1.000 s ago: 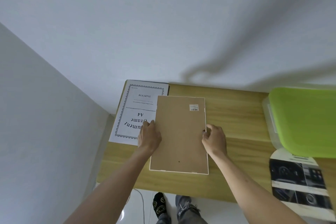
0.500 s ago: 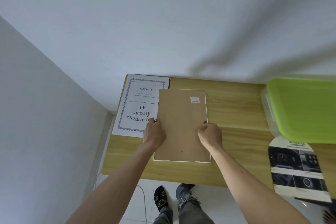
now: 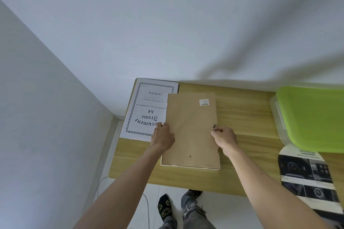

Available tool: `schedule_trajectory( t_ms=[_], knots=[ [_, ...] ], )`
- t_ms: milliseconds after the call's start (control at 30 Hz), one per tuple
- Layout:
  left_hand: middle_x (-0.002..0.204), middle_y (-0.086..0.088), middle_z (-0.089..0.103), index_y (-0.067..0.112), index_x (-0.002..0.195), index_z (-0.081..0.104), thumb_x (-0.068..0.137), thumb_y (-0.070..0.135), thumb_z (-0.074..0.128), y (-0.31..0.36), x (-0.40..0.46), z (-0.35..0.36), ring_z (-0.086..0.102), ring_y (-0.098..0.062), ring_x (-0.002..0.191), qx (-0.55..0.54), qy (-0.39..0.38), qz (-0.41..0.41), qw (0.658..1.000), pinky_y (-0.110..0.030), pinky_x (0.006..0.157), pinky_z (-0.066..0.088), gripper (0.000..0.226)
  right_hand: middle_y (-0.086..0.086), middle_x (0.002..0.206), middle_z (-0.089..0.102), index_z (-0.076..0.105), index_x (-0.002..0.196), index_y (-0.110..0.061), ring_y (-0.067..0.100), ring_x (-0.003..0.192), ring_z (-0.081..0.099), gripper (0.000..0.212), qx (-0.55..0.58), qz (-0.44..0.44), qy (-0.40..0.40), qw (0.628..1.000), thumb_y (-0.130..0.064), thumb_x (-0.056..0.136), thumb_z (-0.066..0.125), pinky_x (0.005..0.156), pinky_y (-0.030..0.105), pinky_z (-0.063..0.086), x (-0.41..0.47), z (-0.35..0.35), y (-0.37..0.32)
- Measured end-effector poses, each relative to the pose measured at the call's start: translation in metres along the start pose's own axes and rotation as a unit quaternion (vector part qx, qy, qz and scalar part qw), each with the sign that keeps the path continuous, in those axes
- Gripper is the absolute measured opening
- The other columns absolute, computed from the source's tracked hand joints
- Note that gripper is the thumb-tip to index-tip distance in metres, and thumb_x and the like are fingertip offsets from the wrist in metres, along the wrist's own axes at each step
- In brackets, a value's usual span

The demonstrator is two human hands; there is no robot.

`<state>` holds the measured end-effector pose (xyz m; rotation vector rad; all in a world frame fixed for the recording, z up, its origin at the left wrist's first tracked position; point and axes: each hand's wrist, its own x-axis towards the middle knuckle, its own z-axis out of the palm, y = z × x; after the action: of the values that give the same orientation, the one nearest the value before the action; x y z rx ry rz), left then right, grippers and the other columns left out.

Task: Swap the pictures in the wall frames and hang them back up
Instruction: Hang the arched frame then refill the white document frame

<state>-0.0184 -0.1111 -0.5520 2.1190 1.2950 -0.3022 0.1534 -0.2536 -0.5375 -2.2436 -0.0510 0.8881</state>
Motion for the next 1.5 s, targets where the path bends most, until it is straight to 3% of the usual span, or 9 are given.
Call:
schedule_trajectory(
  t_ms=[233, 433, 667, 867, 967, 1100, 1167, 1233, 1500],
  knots=[
    [0.126, -0.011, 0.045, 0.008, 0.113, 0.057, 0.094, 0.028, 0.051, -0.002, -0.008, -0.002, 0.042, -0.031, 0.121, -0.057, 0.064, 0.005, 0.996, -0.042, 0.09, 0.046, 0.028, 0.005, 0.083, 0.059, 0.063, 0.079, -0.014, 0.022, 0.079, 0.049, 0.019, 0.062, 0.039, -0.025, 0.997, -0.002, 0.091, 0.055, 0.07, 0.03, 0.038, -0.002, -0.012, 0.001],
    [0.073, -0.003, 0.057, 0.007, 0.07, 0.056, 0.087, 0.015, 0.057, 0.018, -0.016, -0.014, 0.052, -0.021, 0.069, -0.179, 0.079, 0.068, 0.978, -0.022, 0.053, 0.037, 0.019, 0.008, 0.105, 0.071, 0.068, 0.09, -0.015, 0.022, 0.085, 0.061, 0.006, 0.116, 0.031, -0.003, 0.993, -0.011, 0.09, 0.064, 0.074, 0.035, 0.048, -0.006, -0.041, 0.007],
    [0.095, -0.002, 0.072, 0.008, 0.098, 0.073, 0.081, 0.014, 0.071, 0.075, -0.024, -0.005, 0.066, -0.019, 0.085, -0.184, -0.011, 0.118, 0.976, -0.025, 0.07, 0.046, 0.017, -0.001, 0.111, 0.067, 0.067, 0.115, -0.019, 0.007, 0.086, 0.058, 0.028, 0.098, 0.0, -0.022, 0.995, -0.007, 0.089, 0.066, 0.063, 0.025, 0.042, -0.013, -0.108, 0.026],
    [0.099, -0.007, 0.068, 0.007, 0.097, 0.068, 0.067, 0.016, 0.08, 0.14, -0.017, 0.036, 0.066, -0.023, 0.088, -0.126, -0.057, 0.118, 0.983, -0.038, 0.081, 0.057, 0.033, 0.004, 0.135, 0.056, 0.05, 0.142, -0.01, 0.021, 0.121, 0.052, 0.056, -0.003, -0.029, -0.03, 0.999, -0.01, 0.088, 0.067, 0.095, 0.029, 0.039, 0.007, -0.156, 0.053],
    [0.109, -0.009, 0.062, 0.008, 0.105, 0.061, 0.069, 0.016, 0.078, 0.171, -0.012, 0.061, 0.063, -0.026, 0.096, -0.109, -0.037, 0.099, 0.988, -0.041, 0.085, 0.056, 0.041, 0.008, 0.148, 0.048, 0.04, 0.15, -0.011, 0.025, 0.126, 0.053, 0.067, -0.064, -0.06, -0.026, 0.996, -0.014, 0.089, 0.067, 0.087, 0.024, 0.04, 0.024, -0.17, 0.064],
    [0.119, -0.014, 0.054, 0.003, 0.11, 0.059, 0.079, 0.012, 0.073, 0.201, -0.009, 0.081, 0.058, -0.031, 0.103, -0.058, -0.026, 0.081, 0.995, -0.033, 0.082, 0.048, 0.036, 0.008, 0.147, 0.047, 0.039, 0.15, -0.01, 0.015, 0.103, 0.055, 0.066, -0.079, -0.075, -0.032, 0.994, -0.012, 0.09, 0.066, 0.068, 0.012, 0.045, 0.056, -0.183, 0.077],
    [0.126, -0.015, 0.048, 0.001, 0.111, 0.058, 0.08, 0.008, 0.071, 0.208, -0.005, 0.092, 0.053, -0.032, 0.109, -0.047, -0.029, 0.079, 0.995, -0.031, 0.087, 0.046, 0.035, 0.006, 0.151, 0.044, 0.038, 0.151, -0.012, 0.02, 0.123, 0.053, 0.067, -0.109, -0.086, -0.035, 0.99, -0.019, 0.09, 0.067, 0.093, 0.023, 0.049, 0.065, -0.185, 0.081],
    [0.132, -0.015, 0.042, 0.0, 0.111, 0.057, 0.078, 0.009, 0.072, 0.212, -0.002, 0.101, 0.049, -0.031, 0.115, -0.047, -0.034, 0.083, 0.995, -0.031, 0.094, 0.045, 0.036, 0.007, 0.155, 0.036, 0.035, 0.152, -0.014, 0.025, 0.142, 0.037, 0.068, -0.159, -0.093, -0.032, 0.982, -0.027, 0.092, 0.065, 0.113, 0.036, 0.035, 0.071, -0.183, 0.087],
    [0.138, -0.009, 0.032, 0.003, 0.116, 0.053, 0.073, 0.022, 0.082, 0.224, -0.006, 0.125, 0.038, -0.03, 0.123, 0.037, -0.036, 0.083, 0.995, -0.038, 0.102, 0.043, 0.055, 0.01, 0.164, 0.013, 0.02, 0.157, -0.011, 0.027, 0.152, 0.009, 0.071, -0.278, -0.124, -0.026, 0.952, -0.035, 0.099, 0.054, 0.121, 0.04, 0.019, 0.087, -0.179, 0.099]
  ],
)
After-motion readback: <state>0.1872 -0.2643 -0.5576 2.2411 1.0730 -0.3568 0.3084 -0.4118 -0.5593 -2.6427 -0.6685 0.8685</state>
